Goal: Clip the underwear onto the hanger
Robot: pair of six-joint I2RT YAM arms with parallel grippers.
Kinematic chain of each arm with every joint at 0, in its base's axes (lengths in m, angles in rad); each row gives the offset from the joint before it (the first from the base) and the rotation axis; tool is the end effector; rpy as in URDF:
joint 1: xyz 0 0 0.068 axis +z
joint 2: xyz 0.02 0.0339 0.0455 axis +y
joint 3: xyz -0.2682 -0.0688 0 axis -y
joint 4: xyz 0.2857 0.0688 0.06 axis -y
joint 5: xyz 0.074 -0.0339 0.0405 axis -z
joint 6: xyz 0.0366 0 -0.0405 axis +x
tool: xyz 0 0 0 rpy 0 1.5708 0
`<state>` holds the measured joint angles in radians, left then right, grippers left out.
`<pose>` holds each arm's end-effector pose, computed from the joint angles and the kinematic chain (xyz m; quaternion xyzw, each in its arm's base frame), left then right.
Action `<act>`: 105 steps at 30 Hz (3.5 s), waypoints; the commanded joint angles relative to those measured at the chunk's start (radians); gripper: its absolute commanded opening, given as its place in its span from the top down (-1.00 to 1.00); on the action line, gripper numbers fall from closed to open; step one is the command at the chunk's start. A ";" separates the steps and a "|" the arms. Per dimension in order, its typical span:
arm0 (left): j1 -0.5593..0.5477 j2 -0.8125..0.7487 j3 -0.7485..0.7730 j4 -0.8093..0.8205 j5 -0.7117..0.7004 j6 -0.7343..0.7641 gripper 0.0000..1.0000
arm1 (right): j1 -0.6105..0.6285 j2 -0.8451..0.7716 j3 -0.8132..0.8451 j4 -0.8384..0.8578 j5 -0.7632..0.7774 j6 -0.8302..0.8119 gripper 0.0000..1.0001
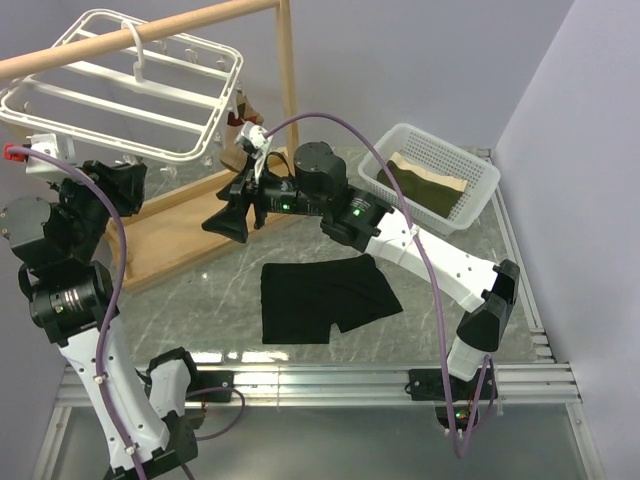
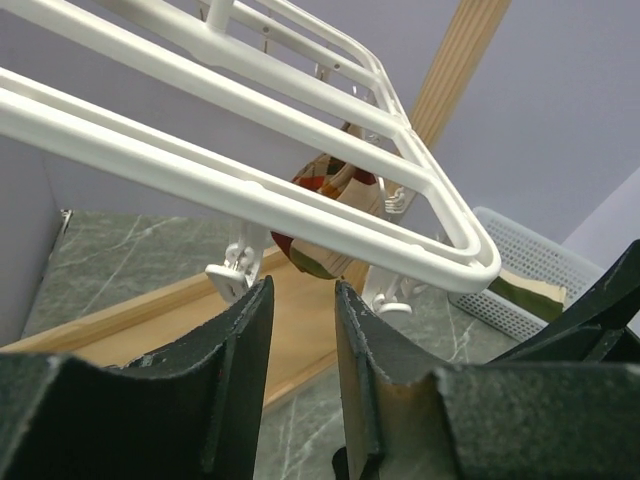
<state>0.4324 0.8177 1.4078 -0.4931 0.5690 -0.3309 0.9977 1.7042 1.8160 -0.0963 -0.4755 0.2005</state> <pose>0.1398 0.0428 0.5282 -0.0473 0.6760 -0.1523 0.7194 0.2242 0.3783 0.4725 -0.4193 0.5633 0.5270 0.4787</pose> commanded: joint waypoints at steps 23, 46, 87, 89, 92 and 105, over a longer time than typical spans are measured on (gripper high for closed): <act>0.005 0.054 0.168 -0.167 0.051 0.253 0.03 | 0.007 -0.006 0.019 0.018 -0.032 -0.009 -0.71; 0.008 0.064 0.172 -0.160 -0.138 0.233 0.03 | 0.005 0.009 0.019 0.015 -0.055 0.000 -0.75; 0.008 0.084 0.080 -0.159 0.184 -0.071 0.99 | 0.107 0.156 0.146 0.297 0.179 -0.174 -0.35; 0.008 0.077 0.071 -0.159 0.181 -0.092 1.00 | 0.111 0.184 0.173 0.305 0.209 -0.191 -0.33; 0.009 0.067 0.077 -0.170 0.180 -0.105 0.99 | 0.113 0.213 0.204 0.313 0.265 -0.222 -0.29; 0.008 0.081 0.128 -0.228 0.200 -0.100 0.99 | 0.111 0.268 0.238 0.333 0.414 -0.302 -0.29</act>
<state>0.4385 0.9146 1.4929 -0.6605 0.7216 -0.4141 1.1217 1.9610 1.9820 0.1646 -0.1352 -0.0673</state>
